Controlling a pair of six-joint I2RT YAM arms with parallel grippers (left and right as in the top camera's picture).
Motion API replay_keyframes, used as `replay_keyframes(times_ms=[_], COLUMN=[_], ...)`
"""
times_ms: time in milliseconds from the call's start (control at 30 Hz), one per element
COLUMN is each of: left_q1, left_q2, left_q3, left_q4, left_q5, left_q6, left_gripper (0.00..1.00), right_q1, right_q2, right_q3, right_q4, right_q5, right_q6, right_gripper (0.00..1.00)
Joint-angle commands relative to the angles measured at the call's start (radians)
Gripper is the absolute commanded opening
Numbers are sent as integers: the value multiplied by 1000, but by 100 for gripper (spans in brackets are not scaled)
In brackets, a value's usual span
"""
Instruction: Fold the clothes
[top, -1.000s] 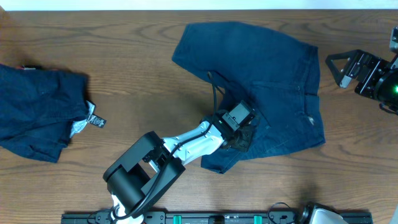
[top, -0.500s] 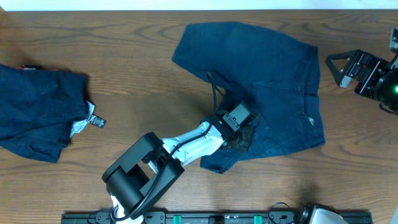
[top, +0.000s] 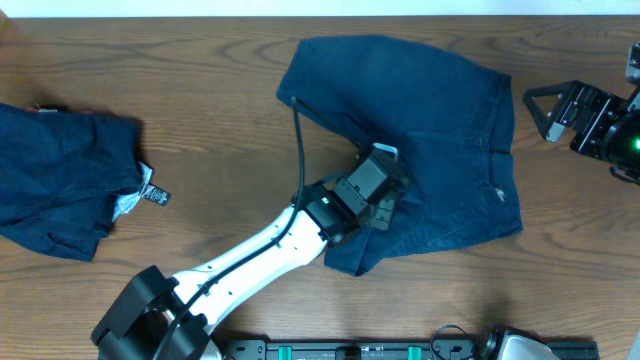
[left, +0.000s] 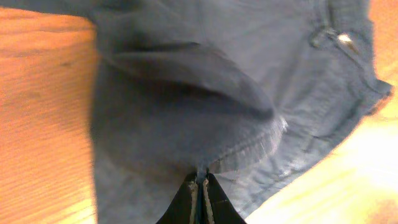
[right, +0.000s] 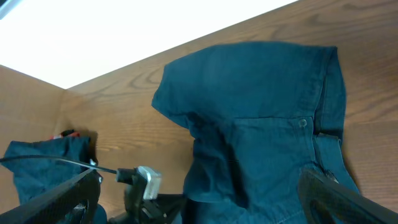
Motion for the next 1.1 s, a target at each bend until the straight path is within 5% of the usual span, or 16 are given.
replay_keyframes(times_ms=[0,800,867,1000,1067], left_q1=[43,536,555,587,587], left_q2=[0,0,0,0,0], left_q3=[-3,-4,-4,-4,-4], left_q4=[-38,-157,-157,-164,-166], left_q5=[-66,-151,-151,-135,-80], left_q6=[20,21,21,21,21], left_gripper=[6,7,16,82,84], right_q1=[8,8,8,8,8], right_q2=[-10,-2,2,6,5], right_q3=[19,19,19,19,19], right_q4=[-11,-46,-48,-53,-56], right_q5=[-7,31,30,31,31], right_q6=[-16,-34,-34,-34,-34], right_gripper=[99,99,99,99,99])
